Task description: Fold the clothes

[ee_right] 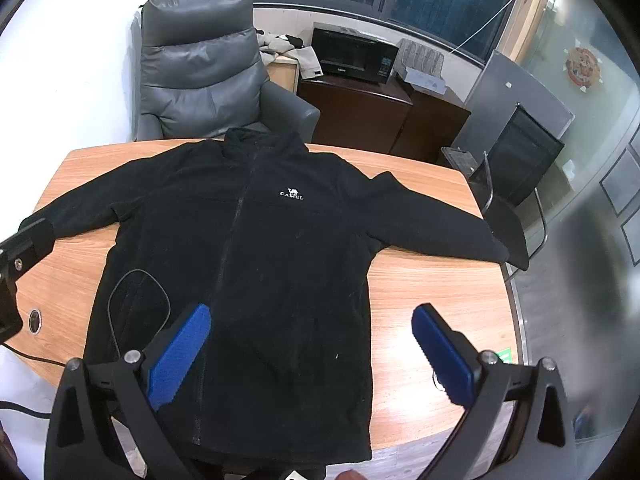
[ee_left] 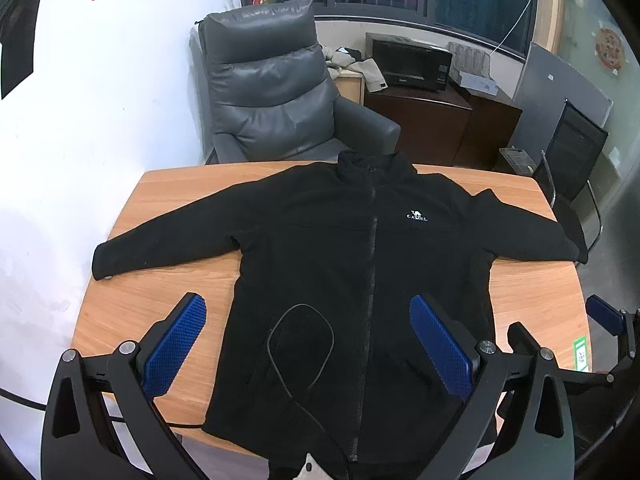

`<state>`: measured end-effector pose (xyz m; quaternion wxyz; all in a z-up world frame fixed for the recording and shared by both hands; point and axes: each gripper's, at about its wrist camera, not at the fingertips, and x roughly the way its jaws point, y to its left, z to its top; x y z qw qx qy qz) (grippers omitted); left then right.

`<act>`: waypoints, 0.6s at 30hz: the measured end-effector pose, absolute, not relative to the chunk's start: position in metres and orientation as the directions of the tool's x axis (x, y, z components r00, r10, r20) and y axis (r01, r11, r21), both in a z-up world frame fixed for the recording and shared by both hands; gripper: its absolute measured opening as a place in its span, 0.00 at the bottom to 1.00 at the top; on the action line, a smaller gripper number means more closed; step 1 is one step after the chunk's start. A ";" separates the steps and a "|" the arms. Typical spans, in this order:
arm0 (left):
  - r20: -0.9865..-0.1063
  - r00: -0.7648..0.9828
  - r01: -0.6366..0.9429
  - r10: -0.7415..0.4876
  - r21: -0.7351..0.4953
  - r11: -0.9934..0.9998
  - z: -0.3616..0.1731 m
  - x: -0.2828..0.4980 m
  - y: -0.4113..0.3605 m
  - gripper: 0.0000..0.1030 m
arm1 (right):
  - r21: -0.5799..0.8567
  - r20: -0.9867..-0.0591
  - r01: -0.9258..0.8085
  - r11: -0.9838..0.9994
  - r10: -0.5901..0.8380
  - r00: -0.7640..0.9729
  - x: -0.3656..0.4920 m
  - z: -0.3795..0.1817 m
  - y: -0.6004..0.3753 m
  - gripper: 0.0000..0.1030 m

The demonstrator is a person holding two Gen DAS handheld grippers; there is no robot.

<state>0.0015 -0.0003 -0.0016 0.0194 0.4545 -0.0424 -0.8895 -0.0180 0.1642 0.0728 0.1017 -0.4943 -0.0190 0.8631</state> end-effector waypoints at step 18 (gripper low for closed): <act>-0.815 -0.579 -0.027 -0.034 0.060 -0.998 -0.052 0.014 -0.011 1.00 | -0.140 -0.856 -0.145 -0.980 0.193 -0.480 -0.025 0.064 0.158 1.00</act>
